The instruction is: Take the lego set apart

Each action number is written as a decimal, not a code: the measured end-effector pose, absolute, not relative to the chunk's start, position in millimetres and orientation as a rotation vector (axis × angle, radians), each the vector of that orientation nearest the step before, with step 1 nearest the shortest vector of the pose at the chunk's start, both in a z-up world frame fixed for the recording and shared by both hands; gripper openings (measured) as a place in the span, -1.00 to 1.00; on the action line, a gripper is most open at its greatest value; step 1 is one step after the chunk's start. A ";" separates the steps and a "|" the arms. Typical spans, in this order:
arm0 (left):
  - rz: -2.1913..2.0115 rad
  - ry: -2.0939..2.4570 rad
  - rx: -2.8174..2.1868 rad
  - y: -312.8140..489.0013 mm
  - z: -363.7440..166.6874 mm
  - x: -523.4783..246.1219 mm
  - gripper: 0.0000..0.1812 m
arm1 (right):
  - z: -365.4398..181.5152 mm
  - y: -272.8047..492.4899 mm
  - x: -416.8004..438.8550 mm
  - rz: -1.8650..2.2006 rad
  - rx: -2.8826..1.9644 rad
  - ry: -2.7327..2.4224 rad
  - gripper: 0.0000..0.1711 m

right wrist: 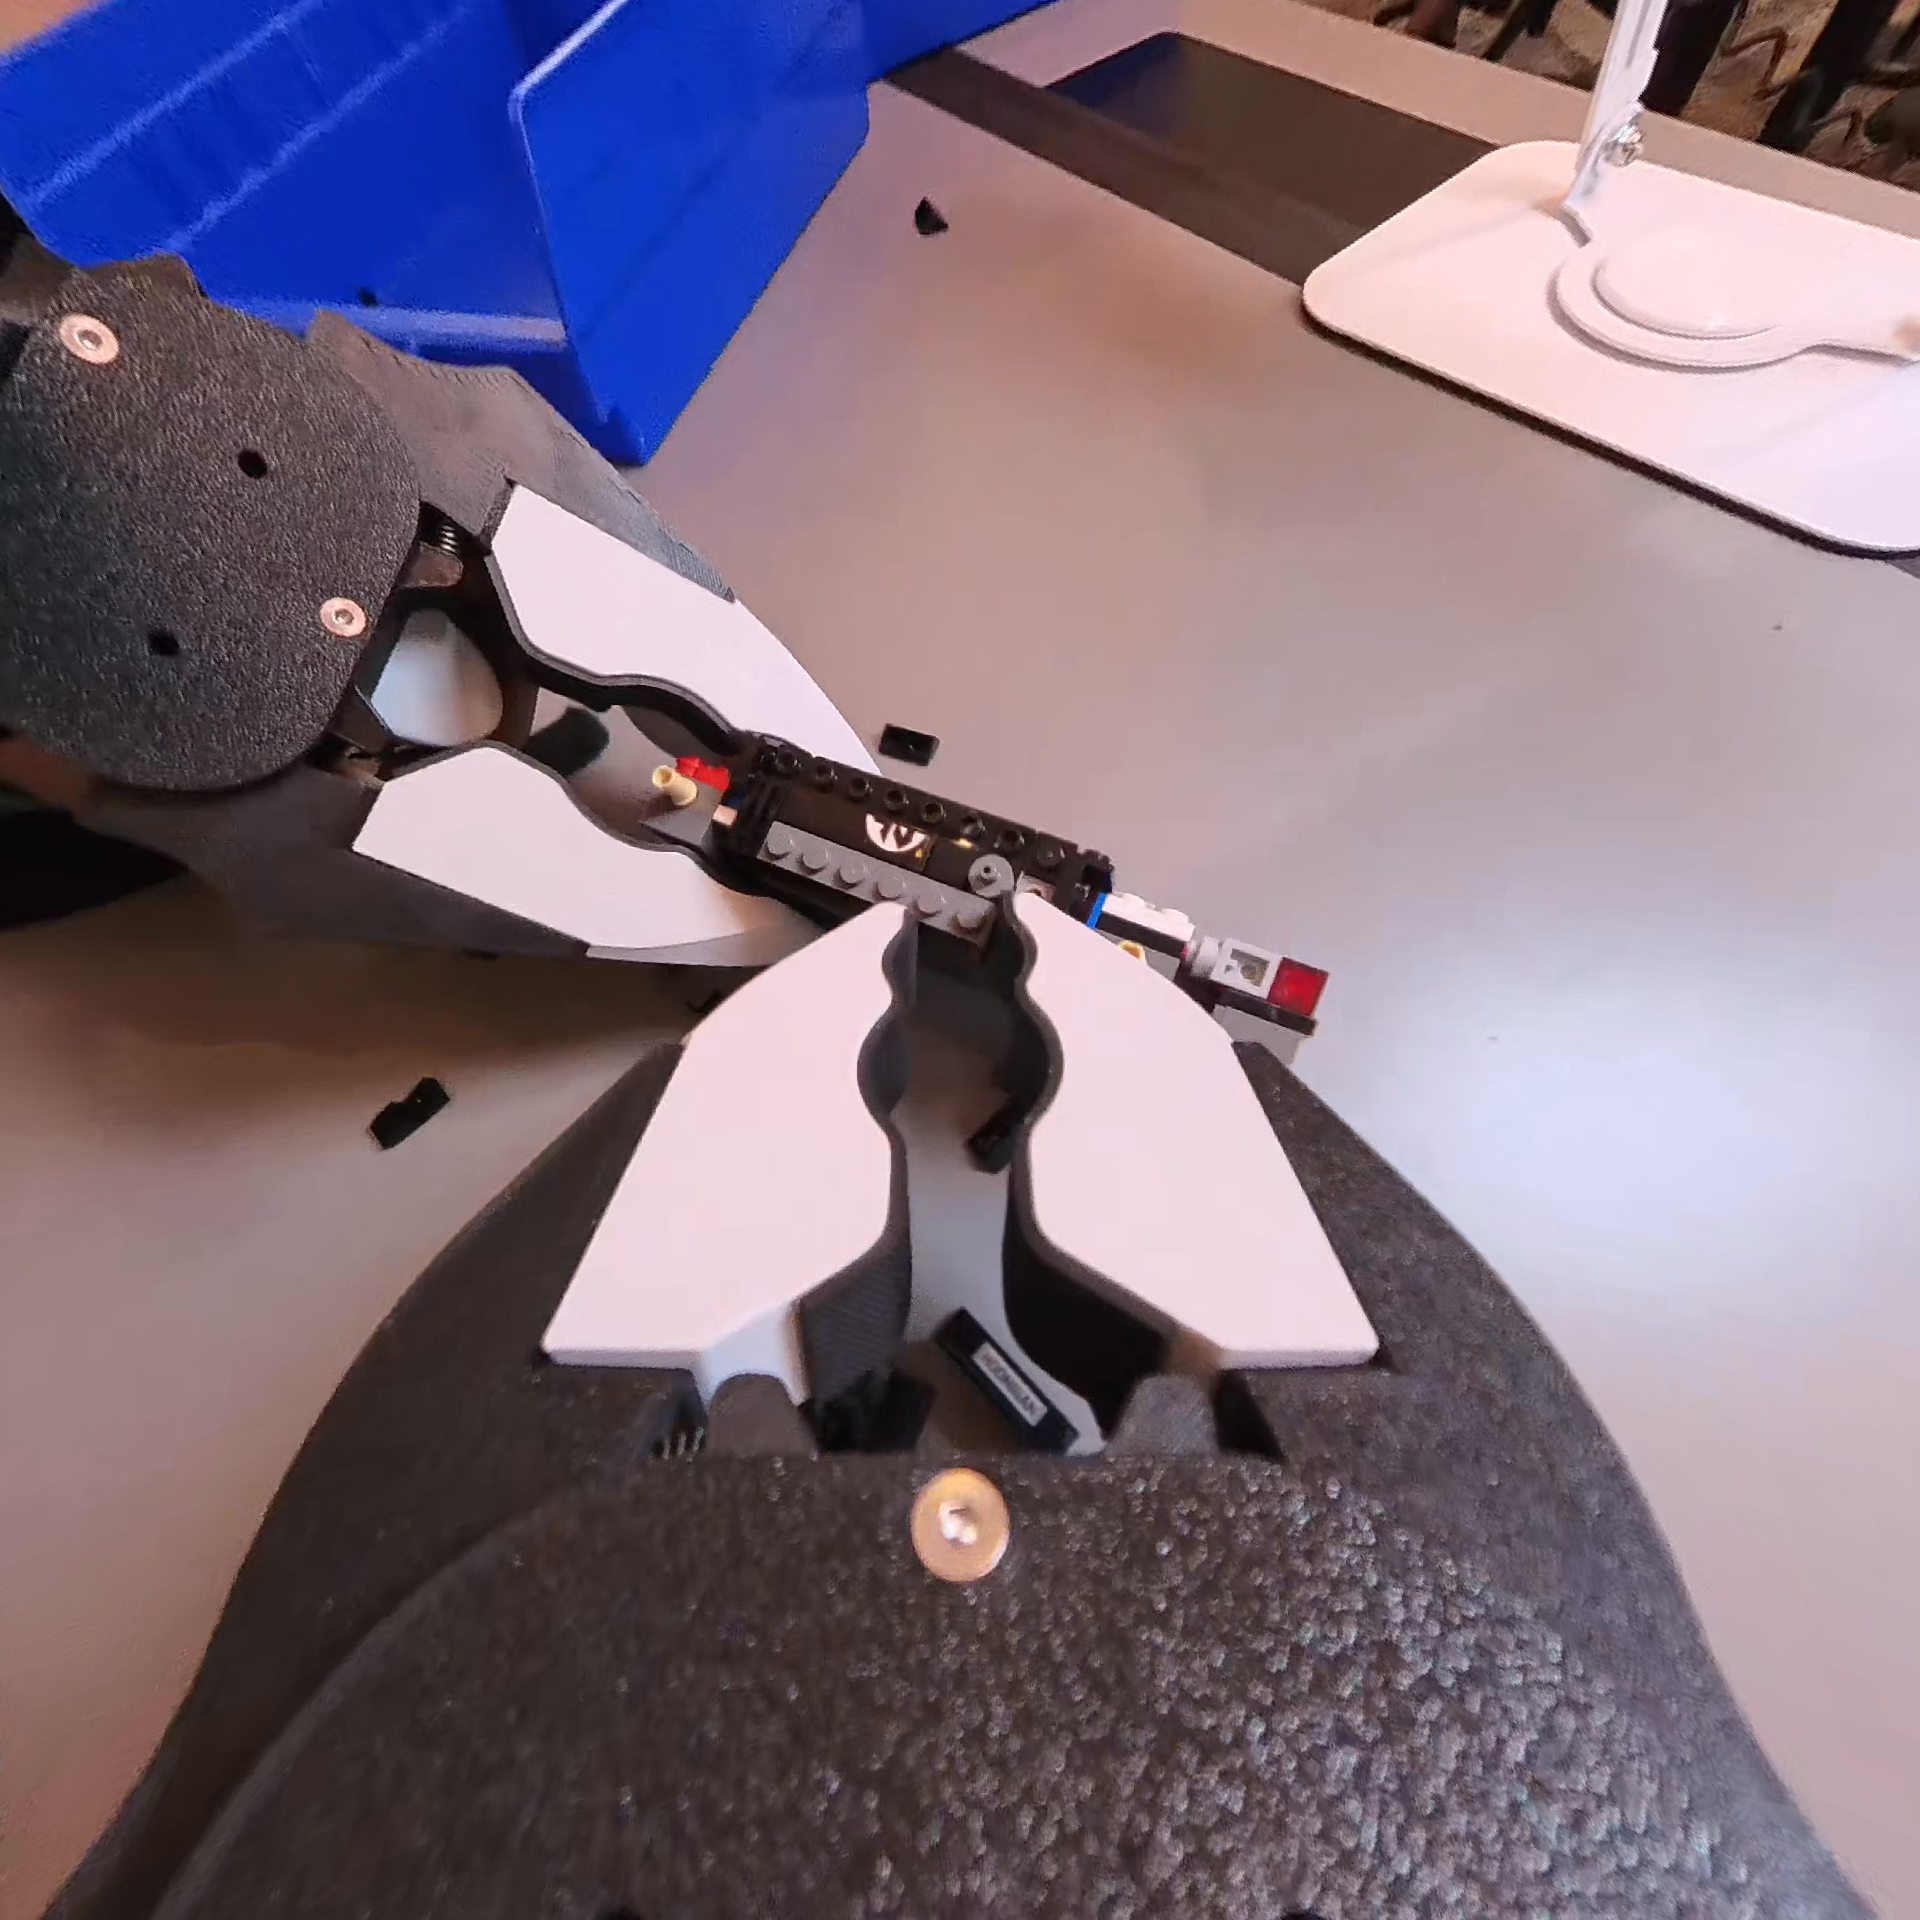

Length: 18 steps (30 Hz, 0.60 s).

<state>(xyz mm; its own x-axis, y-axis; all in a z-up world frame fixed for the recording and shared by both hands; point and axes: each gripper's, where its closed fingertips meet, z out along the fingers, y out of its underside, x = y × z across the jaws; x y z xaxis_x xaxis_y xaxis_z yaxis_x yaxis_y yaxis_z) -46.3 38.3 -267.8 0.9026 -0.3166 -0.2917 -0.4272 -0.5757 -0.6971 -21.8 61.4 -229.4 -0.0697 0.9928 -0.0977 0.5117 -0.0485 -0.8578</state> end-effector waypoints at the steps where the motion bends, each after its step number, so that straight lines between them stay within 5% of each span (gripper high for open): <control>1: 0.183 0.527 -2.230 38.3 -267.6 -47.7 -0.68 | -228.2 60.6 -21.6 1.075 -1.617 -1.609 -0.85; 10: 0.237 0.565 -2.223 41.3 -268.5 -47.9 -0.68 | -205.3 20.2 -23.1 1.599 -1.539 -1.553 -1.00; 16: 0.232 0.553 -2.220 41.2 -268.1 -55.0 -0.68 | -195.5 28.1 -18.9 1.366 -1.364 -1.614 -1.00; 18: 0.219 0.543 -2.221 40.6 -268.0 -55.2 -0.68 | -201.2 42.0 -15.4 1.213 -1.364 -1.627 -0.73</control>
<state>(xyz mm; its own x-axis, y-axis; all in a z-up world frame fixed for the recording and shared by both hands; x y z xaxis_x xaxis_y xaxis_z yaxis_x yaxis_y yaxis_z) -55.2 40.6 -268.0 0.8917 -0.3093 -0.3304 -0.4520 -0.5712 -0.6851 -15.4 42.0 -201.2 -0.2174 0.9741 -0.0620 0.3375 0.0154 -0.9412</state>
